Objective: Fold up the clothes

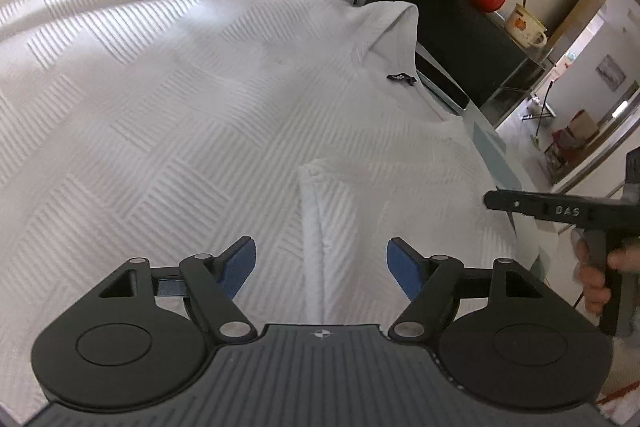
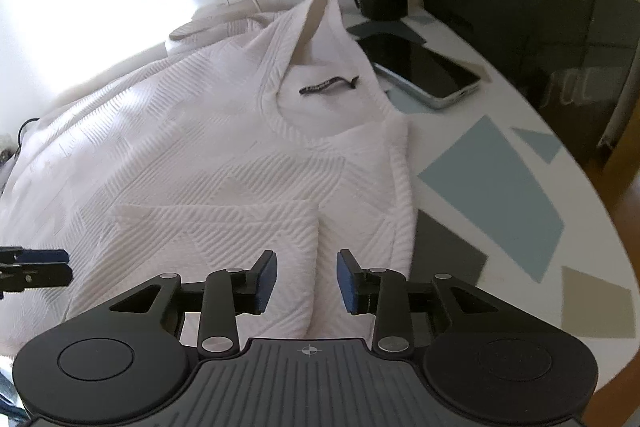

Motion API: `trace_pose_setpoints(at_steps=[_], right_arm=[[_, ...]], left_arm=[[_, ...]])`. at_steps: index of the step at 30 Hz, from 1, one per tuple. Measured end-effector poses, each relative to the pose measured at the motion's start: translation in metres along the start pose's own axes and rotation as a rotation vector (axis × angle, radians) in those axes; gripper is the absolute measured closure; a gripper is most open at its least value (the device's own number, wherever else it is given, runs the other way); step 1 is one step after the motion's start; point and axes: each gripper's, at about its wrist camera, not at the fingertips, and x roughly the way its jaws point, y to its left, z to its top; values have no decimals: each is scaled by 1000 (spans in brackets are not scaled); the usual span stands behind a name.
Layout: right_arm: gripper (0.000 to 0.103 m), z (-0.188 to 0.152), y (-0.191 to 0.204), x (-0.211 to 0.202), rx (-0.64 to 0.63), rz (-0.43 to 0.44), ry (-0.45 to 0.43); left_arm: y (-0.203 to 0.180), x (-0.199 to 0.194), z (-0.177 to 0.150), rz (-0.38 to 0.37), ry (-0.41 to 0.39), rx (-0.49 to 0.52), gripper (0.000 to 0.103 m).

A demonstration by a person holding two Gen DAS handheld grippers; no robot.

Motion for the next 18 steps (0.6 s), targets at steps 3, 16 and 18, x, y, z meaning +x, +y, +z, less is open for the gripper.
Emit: trace_pose_setpoints(at_steps=[3,16,18], right_arm=[[72,2,-2,11,26,14,10],[99,20,8,7,12,97,-68],[100,29,14,1,2,127,-108]], left_arm=[[-3,8,1,-18,-6,-32,30],[-8,-4,-6,-63,-86,-101,98],[-7,-17,-7,-49,-141,-114,98]])
